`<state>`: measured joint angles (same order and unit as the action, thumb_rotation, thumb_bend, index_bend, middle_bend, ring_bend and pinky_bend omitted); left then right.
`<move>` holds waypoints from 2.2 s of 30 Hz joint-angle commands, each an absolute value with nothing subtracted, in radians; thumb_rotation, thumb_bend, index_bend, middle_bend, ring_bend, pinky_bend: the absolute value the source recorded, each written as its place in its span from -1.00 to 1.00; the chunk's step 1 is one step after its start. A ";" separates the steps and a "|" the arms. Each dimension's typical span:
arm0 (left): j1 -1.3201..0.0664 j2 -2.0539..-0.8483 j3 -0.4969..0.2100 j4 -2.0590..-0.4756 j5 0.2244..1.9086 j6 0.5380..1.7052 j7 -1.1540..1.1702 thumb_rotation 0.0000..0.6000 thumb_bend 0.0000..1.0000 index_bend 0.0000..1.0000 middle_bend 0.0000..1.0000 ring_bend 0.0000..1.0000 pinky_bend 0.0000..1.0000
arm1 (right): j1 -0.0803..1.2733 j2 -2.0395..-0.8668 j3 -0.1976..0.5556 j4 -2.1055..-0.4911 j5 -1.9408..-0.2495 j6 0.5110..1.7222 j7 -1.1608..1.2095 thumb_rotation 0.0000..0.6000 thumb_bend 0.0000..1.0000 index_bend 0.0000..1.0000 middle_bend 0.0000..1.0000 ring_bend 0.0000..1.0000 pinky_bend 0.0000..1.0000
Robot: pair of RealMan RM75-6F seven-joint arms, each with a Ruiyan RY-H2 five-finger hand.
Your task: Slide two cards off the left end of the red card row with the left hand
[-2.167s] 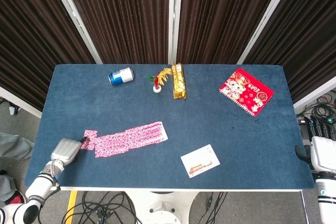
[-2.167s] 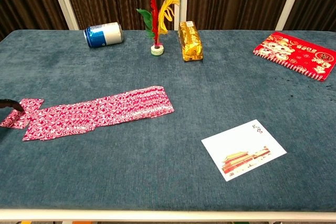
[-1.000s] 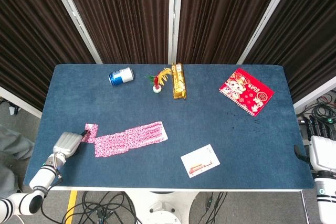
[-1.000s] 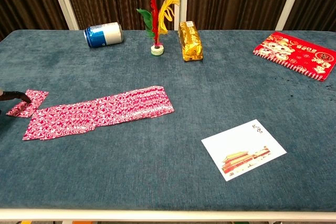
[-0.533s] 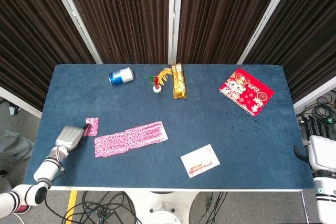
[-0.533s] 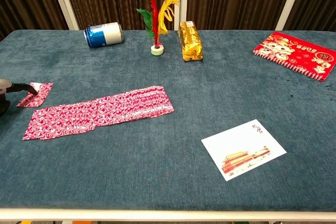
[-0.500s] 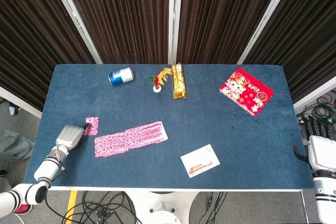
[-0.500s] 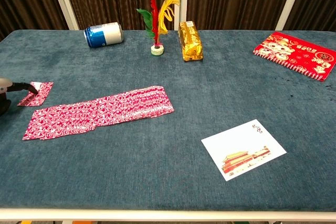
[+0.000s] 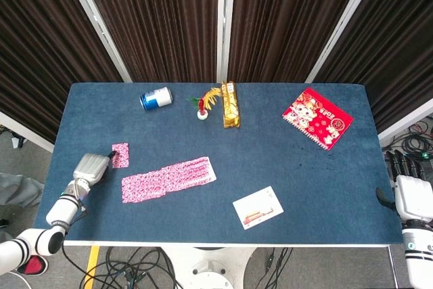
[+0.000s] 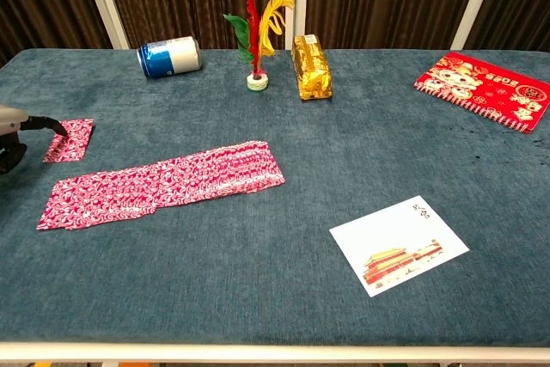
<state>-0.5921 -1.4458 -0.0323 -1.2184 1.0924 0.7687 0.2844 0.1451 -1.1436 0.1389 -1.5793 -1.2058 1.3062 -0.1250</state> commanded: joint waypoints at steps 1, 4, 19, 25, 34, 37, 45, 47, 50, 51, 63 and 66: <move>-0.563 -1.379 -0.016 -1.349 1.114 0.856 0.345 1.00 0.52 -0.75 0.71 0.68 0.53 | 0.145 -1.145 0.139 -1.574 -1.206 1.305 -0.117 1.00 -0.47 -1.00 -1.00 -1.00 -1.00; -0.539 -1.339 0.003 -1.445 1.126 0.909 0.387 1.00 0.52 -0.75 0.71 0.68 0.53 | 0.144 -1.147 0.138 -1.570 -1.212 1.305 -0.106 1.00 -0.47 -1.00 -1.00 -1.00 -1.00; -0.451 -1.322 0.127 -1.626 1.194 0.992 0.493 1.00 0.51 -0.75 0.71 0.68 0.53 | 0.137 -1.123 0.146 -1.588 -1.223 1.325 -0.086 1.00 -0.48 -1.00 -1.00 -1.00 -1.00; -0.440 -1.341 0.129 -1.619 1.225 1.005 0.481 1.00 0.51 -0.75 0.71 0.68 0.53 | 0.137 -1.123 0.146 -1.593 -1.217 1.323 -0.093 1.00 -0.48 -1.00 -1.00 -1.00 -1.00; -0.449 -1.382 0.115 -1.562 1.229 0.966 0.445 1.00 0.51 -0.75 0.71 0.68 0.53 | 0.139 -1.132 0.144 -1.580 -1.205 1.311 -0.095 1.00 -0.47 -1.00 -1.00 -1.00 -1.00; -0.455 -1.389 0.110 -1.552 1.212 0.948 0.454 1.00 0.51 -0.75 0.71 0.68 0.53 | 0.138 -1.132 0.144 -1.575 -1.201 1.309 -0.092 1.00 -0.48 -1.00 -1.00 -1.00 -1.00; -0.456 -1.364 0.111 -1.573 1.170 0.939 0.488 1.00 0.51 -0.75 0.71 0.68 0.53 | 0.140 -1.136 0.146 -1.562 -1.199 1.302 -0.079 1.00 -0.46 -1.00 -1.00 -1.00 -1.00; -0.454 -1.357 0.111 -1.578 1.155 0.939 0.493 1.00 0.51 -0.75 0.71 0.68 0.53 | 0.140 -1.139 0.145 -1.559 -1.201 1.300 -0.077 1.00 -0.47 -1.00 -1.00 -1.00 -1.00; -0.450 -1.349 0.118 -1.582 1.138 0.933 0.497 1.00 0.51 -0.75 0.71 0.68 0.53 | 0.140 -1.141 0.143 -1.556 -1.203 1.298 -0.075 1.00 -0.47 -1.00 -1.00 -1.00 -1.00; -0.449 -1.348 0.120 -1.581 1.136 0.931 0.497 1.00 0.51 -0.75 0.71 0.68 0.53 | 0.140 -1.141 0.142 -1.556 -1.204 1.299 -0.075 1.00 -0.47 -1.00 -1.00 -1.00 -1.00; -0.452 -1.328 0.100 -1.556 1.109 0.926 0.472 1.00 0.51 -0.75 0.71 0.68 0.53 | 0.141 -1.135 0.145 -1.574 -1.204 1.308 -0.094 1.00 -0.48 -1.00 -1.00 -1.00 -1.00; -0.451 -1.320 0.096 -1.545 1.097 0.923 0.460 1.00 0.51 -0.75 0.71 0.68 0.53 | 0.140 -1.133 0.147 -1.580 -1.201 1.310 -0.101 1.00 -0.48 -1.00 -1.00 -1.00 -1.00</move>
<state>-0.4514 -1.3213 0.0960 -1.5463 1.0976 0.9239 0.4611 0.1405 -1.1333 0.1467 -1.5797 -1.2015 1.3101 -0.1012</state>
